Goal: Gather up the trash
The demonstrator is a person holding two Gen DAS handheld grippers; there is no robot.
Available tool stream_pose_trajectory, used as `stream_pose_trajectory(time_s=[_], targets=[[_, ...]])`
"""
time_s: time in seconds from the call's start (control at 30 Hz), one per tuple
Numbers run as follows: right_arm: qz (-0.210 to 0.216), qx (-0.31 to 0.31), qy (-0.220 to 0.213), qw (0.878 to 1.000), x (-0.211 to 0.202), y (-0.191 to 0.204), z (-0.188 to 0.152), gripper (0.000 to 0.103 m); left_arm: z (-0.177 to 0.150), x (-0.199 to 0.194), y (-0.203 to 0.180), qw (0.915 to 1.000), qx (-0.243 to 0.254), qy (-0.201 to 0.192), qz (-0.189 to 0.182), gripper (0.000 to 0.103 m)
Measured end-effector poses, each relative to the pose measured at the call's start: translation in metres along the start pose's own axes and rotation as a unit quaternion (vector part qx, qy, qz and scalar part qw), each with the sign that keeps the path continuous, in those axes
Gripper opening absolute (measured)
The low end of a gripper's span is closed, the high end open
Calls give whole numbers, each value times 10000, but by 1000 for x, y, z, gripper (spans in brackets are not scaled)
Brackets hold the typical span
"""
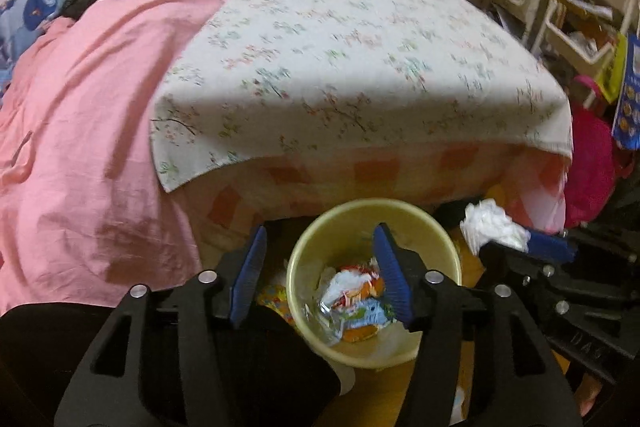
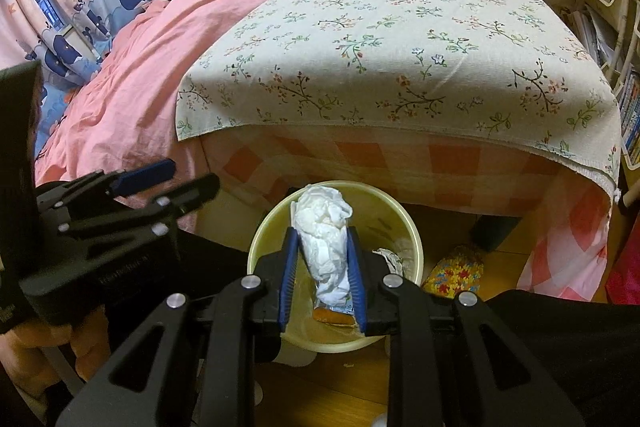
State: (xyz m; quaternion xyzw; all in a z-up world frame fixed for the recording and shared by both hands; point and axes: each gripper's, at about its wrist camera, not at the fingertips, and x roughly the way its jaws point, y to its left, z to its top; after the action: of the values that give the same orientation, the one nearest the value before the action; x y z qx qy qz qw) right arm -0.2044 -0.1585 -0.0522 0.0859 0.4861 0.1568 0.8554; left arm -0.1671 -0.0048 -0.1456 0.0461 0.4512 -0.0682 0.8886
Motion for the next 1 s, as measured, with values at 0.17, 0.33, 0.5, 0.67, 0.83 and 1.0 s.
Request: stream_pose_trajectory(time_s=[0.17,0.33,0.5,0.67,0.83,1.0], targets=[[-109,-112,-250,9996,-7,4,2,26,9,-29,12,9952,-331,-881,256,80],[-210,-275,-571,9978,-15,10,5,26,14,-49,22,9872,-599,-1426,380,85],[-266,-440,-685,9963,-12,17,7,29,16,-53,29,9841,-780,-1541,420,87],[-260,-535,-502,9970,4,22,8,34,16,-56,32,9821,-830,-1635,439,89],[-281,-542,-528,9967,3,24,7,42,14,-58,31,9813,-814,-1688,449,90],[-852,-513,-1056,9894,-16,21,10,68,15,-61,30,9799,-797,-1772,460,92]])
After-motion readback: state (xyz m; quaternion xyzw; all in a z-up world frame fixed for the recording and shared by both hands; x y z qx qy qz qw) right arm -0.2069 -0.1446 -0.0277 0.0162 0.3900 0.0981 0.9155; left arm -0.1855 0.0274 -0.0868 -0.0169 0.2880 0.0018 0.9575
